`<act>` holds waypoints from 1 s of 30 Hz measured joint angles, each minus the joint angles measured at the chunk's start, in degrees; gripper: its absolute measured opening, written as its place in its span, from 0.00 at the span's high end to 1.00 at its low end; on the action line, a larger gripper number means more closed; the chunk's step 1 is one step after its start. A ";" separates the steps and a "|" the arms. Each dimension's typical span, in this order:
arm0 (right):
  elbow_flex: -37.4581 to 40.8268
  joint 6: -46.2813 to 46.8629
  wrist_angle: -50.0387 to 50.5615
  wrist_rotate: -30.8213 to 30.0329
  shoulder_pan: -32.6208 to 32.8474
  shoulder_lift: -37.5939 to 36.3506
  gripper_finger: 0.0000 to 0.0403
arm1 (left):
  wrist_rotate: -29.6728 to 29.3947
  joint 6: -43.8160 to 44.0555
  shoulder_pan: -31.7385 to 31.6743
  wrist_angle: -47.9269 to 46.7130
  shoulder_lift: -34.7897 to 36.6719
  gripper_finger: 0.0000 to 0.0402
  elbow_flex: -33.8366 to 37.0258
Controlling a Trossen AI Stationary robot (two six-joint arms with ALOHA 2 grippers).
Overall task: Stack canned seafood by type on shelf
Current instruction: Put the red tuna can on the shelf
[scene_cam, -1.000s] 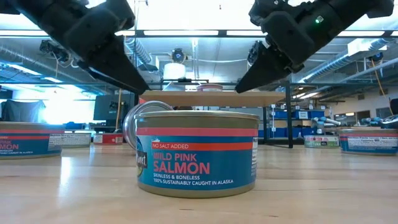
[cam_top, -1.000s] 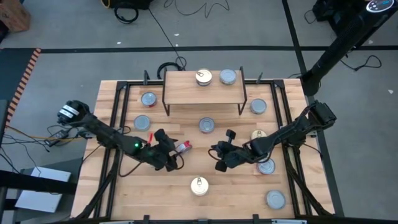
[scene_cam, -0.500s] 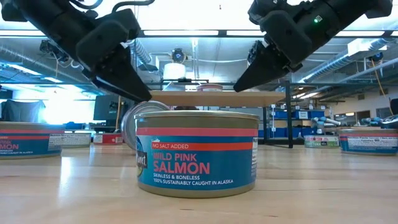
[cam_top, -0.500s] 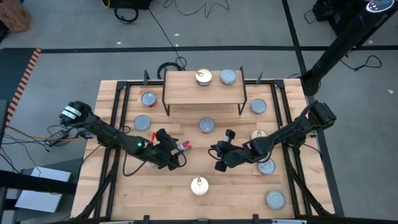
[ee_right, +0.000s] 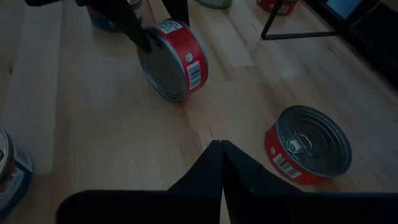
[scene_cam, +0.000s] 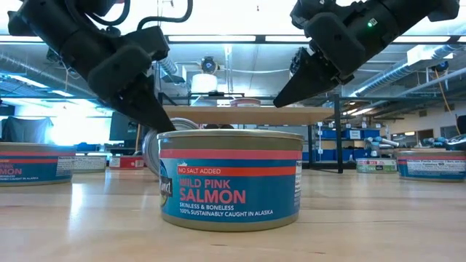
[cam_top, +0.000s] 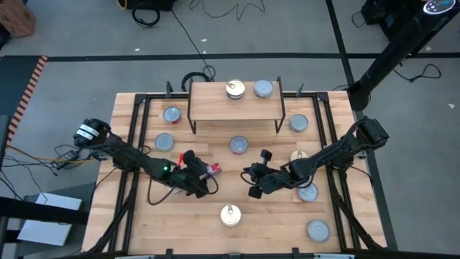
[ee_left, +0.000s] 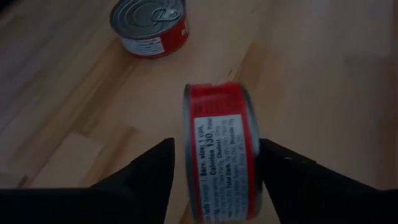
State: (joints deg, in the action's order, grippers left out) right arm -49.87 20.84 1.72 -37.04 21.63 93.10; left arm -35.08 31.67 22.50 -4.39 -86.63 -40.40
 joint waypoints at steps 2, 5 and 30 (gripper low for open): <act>0.00 0.00 0.00 0.00 0.00 0.00 0.95 | 0.86 -0.29 0.00 0.84 0.00 0.46 0.00; 0.00 0.00 0.04 0.00 0.00 0.00 0.96 | 1.28 -1.28 0.02 1.09 0.00 0.51 0.00; 0.00 -0.50 0.20 0.02 0.00 0.00 0.96 | -11.03 -20.88 0.00 -23.95 0.02 0.63 -24.81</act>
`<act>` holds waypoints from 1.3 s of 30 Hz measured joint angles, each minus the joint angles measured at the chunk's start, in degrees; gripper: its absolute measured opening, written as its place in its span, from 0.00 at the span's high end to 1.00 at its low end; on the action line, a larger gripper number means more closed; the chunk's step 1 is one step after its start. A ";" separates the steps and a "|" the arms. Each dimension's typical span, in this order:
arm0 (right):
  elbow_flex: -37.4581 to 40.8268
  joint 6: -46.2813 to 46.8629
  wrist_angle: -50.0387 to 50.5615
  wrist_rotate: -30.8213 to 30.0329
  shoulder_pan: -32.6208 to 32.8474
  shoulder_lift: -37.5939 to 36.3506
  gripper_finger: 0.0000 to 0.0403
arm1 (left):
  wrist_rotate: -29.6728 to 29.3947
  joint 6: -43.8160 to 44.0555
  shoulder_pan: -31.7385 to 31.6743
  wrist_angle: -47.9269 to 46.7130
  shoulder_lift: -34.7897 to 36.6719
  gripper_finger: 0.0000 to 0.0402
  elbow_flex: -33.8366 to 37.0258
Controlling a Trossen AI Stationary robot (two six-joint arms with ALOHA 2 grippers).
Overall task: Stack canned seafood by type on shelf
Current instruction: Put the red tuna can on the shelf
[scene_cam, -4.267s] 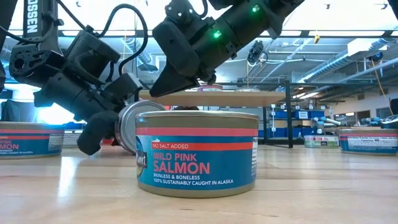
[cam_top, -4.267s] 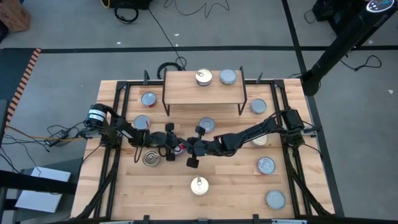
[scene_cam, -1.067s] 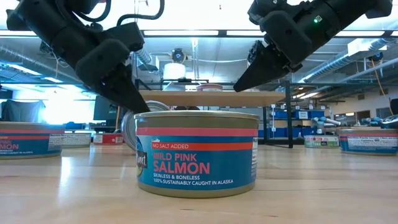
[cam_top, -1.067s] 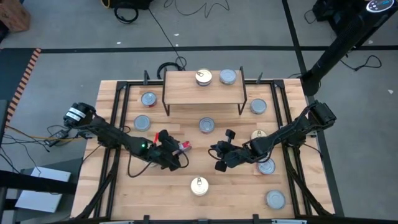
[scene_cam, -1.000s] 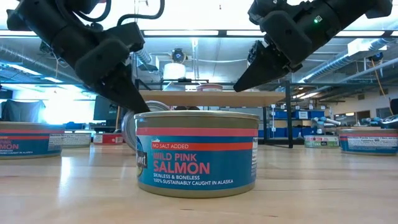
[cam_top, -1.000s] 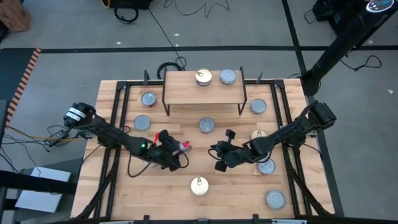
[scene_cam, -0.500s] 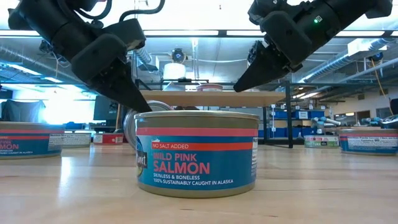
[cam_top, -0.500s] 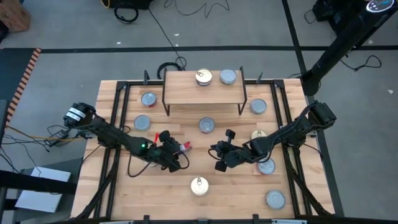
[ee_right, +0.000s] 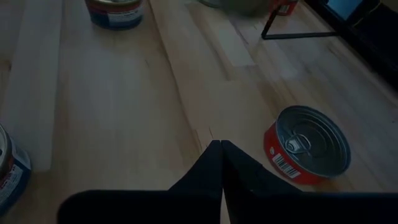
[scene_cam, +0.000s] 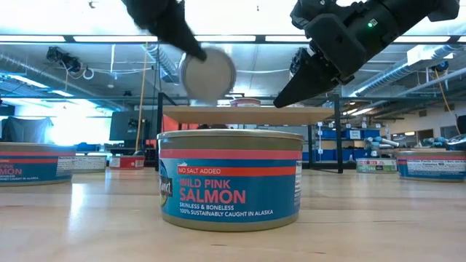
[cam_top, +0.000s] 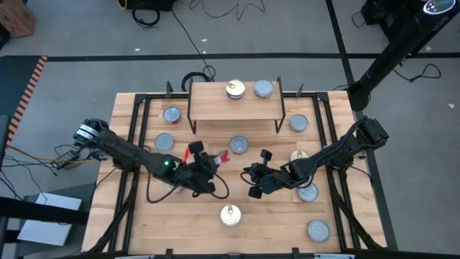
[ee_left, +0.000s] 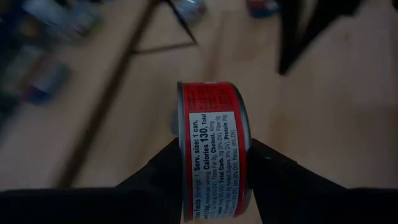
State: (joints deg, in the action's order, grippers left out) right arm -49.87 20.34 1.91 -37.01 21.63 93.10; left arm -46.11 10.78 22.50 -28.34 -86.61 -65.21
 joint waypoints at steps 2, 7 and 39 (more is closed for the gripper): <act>0.00 -0.08 0.01 0.00 0.00 0.00 0.96 | -3.37 -3.09 -0.05 -3.91 0.00 0.63 -3.29; 0.00 -0.57 0.04 0.00 0.00 0.00 0.97 | -9.54 -10.72 -1.74 -8.42 0.07 0.63 -8.34; 3.28 -0.47 -2.79 0.02 -0.15 0.04 0.97 | -1.77 -42.35 -35.00 0.07 -3.41 0.63 -9.13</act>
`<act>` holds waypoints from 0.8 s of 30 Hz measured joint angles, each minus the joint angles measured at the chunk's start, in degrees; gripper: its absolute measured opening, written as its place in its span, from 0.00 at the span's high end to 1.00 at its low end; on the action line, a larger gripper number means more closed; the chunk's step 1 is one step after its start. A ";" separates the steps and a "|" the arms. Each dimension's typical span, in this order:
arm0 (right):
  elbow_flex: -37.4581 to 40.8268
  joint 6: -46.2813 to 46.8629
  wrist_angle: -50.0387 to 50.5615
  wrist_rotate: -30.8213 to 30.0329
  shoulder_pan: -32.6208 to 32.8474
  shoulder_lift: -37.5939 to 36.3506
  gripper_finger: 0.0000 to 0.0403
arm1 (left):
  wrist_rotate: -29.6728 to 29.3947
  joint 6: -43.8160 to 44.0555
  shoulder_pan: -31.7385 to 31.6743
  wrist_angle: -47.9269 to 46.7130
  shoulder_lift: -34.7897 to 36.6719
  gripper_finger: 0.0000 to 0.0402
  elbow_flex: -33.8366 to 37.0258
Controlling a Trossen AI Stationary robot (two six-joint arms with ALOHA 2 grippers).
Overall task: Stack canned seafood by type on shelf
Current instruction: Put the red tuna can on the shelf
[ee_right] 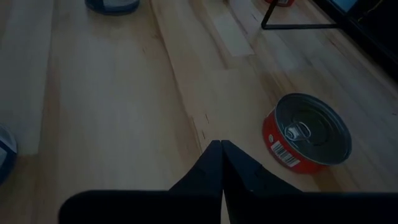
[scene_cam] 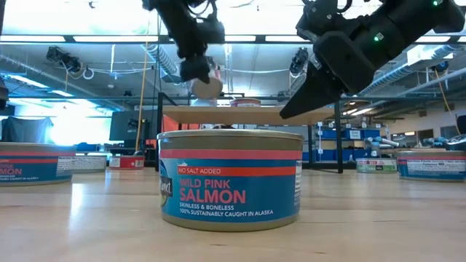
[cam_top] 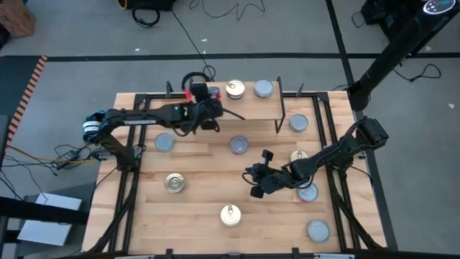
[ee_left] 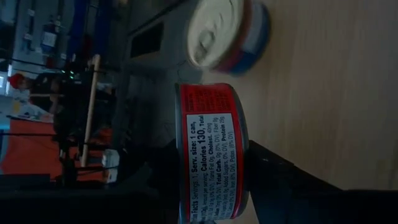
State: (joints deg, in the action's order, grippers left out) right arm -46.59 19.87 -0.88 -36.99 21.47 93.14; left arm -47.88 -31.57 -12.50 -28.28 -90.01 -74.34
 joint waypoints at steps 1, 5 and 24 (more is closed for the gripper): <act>0.00 0.05 -0.21 -0.02 0.00 0.00 0.97 | -0.02 -0.60 -0.41 0.36 -0.76 0.63 0.02; 0.02 -0.08 -0.94 0.02 0.00 0.00 0.97 | -0.01 -2.75 -1.68 2.29 -3.97 0.63 0.02; 0.02 -0.32 -0.75 0.02 0.00 0.00 0.97 | -3.79 -3.37 -4.45 2.58 -8.53 0.53 0.11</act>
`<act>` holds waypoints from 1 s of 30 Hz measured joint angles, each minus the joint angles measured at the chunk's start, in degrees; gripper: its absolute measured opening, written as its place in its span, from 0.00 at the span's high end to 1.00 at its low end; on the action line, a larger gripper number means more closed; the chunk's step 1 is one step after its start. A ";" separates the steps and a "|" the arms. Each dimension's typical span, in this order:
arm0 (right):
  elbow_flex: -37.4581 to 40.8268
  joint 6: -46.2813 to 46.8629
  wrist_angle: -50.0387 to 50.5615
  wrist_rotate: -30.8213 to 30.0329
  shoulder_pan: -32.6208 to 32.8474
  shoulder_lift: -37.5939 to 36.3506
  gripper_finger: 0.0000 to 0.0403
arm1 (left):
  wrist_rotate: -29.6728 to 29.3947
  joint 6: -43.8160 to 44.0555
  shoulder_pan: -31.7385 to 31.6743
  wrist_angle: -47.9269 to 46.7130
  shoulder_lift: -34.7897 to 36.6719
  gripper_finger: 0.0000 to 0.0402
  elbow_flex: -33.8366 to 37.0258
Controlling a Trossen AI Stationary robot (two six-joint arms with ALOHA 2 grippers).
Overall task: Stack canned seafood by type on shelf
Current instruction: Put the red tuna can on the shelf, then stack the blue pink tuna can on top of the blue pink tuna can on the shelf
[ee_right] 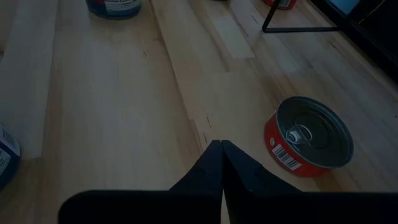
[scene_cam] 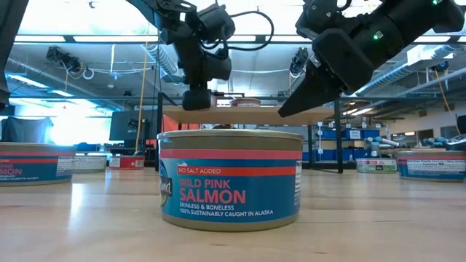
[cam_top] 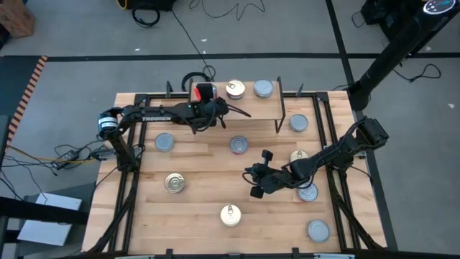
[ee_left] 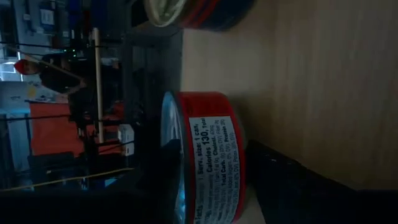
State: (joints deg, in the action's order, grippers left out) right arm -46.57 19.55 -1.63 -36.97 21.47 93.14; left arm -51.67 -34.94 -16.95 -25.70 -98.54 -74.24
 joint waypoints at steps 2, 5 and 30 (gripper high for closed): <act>0.00 0.00 -0.01 0.01 0.00 0.00 0.97 | 0.21 -0.02 0.05 0.28 0.01 0.52 0.00; 0.00 -0.03 0.00 0.02 0.00 0.00 0.97 | 0.21 -0.02 0.27 0.40 0.02 0.52 -0.02; 0.00 -0.24 0.26 0.58 0.00 -0.02 0.97 | 5.25 2.98 4.24 -6.82 0.88 0.51 -8.45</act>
State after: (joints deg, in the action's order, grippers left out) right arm -46.57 19.31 -1.37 -36.39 21.47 93.12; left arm -46.43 -31.96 -12.71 -32.52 -97.66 -82.69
